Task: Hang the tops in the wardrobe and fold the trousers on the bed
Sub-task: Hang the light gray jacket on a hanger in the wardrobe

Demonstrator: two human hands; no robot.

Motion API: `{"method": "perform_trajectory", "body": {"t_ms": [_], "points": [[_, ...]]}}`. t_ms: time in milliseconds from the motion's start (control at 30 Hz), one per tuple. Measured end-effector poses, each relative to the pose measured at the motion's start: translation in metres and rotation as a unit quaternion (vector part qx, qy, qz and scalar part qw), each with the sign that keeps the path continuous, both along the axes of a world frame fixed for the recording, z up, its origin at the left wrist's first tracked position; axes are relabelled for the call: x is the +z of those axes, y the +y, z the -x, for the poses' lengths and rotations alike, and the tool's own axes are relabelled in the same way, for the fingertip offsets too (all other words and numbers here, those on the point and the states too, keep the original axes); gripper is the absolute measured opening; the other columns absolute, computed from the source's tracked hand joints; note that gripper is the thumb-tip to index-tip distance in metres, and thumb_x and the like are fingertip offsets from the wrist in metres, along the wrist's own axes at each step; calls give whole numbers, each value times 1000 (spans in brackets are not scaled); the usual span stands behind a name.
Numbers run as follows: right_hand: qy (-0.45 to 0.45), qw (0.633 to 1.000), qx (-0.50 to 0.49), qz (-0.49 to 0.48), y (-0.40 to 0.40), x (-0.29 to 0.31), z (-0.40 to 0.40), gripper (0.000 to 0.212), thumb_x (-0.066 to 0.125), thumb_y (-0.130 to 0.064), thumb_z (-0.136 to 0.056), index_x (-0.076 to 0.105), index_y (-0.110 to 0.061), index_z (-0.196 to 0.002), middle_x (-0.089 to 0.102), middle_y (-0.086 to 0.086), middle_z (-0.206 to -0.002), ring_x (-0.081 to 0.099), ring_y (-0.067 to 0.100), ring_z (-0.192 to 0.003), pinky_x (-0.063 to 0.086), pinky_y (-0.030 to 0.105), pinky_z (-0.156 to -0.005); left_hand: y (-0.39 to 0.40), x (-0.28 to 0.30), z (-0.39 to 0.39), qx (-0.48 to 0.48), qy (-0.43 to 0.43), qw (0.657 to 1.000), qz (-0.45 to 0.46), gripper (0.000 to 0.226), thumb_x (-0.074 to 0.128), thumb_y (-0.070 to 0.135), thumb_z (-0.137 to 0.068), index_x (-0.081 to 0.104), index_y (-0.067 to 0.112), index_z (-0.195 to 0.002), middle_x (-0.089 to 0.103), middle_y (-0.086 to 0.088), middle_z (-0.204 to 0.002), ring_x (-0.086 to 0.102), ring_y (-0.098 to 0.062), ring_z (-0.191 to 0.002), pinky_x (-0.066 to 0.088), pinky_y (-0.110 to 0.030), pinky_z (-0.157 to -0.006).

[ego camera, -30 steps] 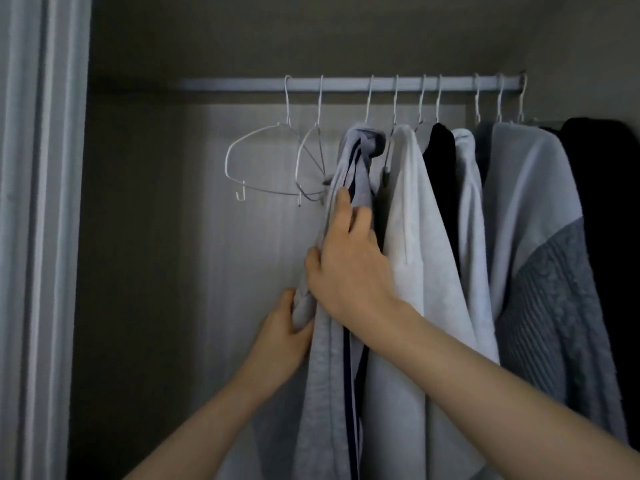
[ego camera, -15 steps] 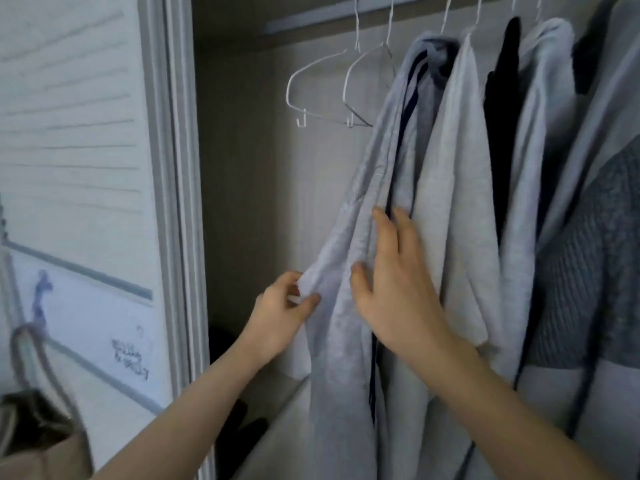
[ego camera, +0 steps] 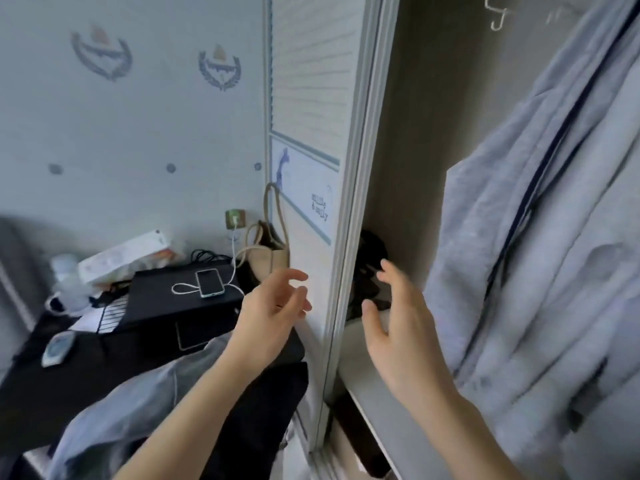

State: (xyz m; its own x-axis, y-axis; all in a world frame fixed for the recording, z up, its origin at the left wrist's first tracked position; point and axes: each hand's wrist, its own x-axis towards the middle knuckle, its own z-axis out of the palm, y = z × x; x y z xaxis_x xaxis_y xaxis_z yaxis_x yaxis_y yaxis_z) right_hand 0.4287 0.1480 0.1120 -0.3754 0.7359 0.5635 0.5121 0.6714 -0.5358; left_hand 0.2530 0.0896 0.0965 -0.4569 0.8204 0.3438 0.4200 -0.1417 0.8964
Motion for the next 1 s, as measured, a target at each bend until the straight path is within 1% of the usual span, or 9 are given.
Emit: {"method": "perform_trajectory", "body": {"t_ms": [133,267,367,433,567,633,767,833,1000], "points": [[-22,988,144,59,-69,-38,38,48,48,-28,-97,37,-20,-143,49,-9,-134,42,0,-124,27,4,-96,-106,-40,13,148,-10,988,31,16,54,17,-97,61,30,-101,70,7,-76,68,-9,-74,55,-30,-69],[-57,961,258,80,-139,-59,74,45,51,-25,-96,41,-19,-139,55,-9,-123,47,4,-116,25,-5,-87,-206,-63,22,265,-41,962,52,16,53,12,-97,63,25,-99,70,4,-72,65,-6,-68,50,-17,-67],[-89,927,351,101,-204,-76,99,40,51,-22,-96,45,-18,-135,57,-6,-119,49,5,-110,27,-5,-85,-293,-80,27,330,-22,938,104,14,54,22,-96,62,34,-96,70,8,-71,66,-5,-69,53,-23,-69],[-98,897,413,125,-254,-88,111,38,51,-21,-96,46,-16,-134,57,-3,-119,49,7,-111,33,2,-90,-356,-88,23,389,-31,913,119,16,55,25,-95,61,40,-92,70,9,-72,67,-7,-71,54,-26,-70],[-118,861,476,135,-338,-111,119,37,49,-19,-97,49,-13,-133,59,-3,-119,52,14,-115,44,29,-95,-456,-111,-9,477,-85,866,119,24,55,13,-95,61,36,-89,69,6,-68,65,-8,-64,47,-15,-63],[-136,836,518,120,-402,-128,117,38,48,-23,-96,50,-14,-132,60,-3,-115,54,16,-111,44,29,-94,-526,-130,-36,531,-134,829,112,24,55,11,-96,61,33,-88,69,6,-69,63,-10,-62,48,-19,-62],[-190,775,584,147,-496,-155,94,38,50,-19,-96,48,-15,-133,58,-5,-114,50,10,-110,32,10,-86,-629,-168,-94,611,-181,762,113,22,55,11,-96,62,30,-88,69,5,-70,64,-15,-63,51,-33,-64],[-226,740,615,152,-544,-169,84,38,50,-18,-96,47,-16,-134,57,-6,-115,48,9,-110,28,7,-84,-680,-188,-128,648,-211,721,123,19,55,13,-97,62,29,-90,69,6,-71,65,-15,-65,52,-36,-64],[-293,678,656,155,-634,-200,74,35,49,-18,-97,47,-16,-132,54,-7,-110,48,15,-111,28,11,-81,-769,-225,-185,710,-269,638,129,16,55,9,-96,65,18,-88,68,2,-67,65,-4,-63,47,-14,-60]]}}
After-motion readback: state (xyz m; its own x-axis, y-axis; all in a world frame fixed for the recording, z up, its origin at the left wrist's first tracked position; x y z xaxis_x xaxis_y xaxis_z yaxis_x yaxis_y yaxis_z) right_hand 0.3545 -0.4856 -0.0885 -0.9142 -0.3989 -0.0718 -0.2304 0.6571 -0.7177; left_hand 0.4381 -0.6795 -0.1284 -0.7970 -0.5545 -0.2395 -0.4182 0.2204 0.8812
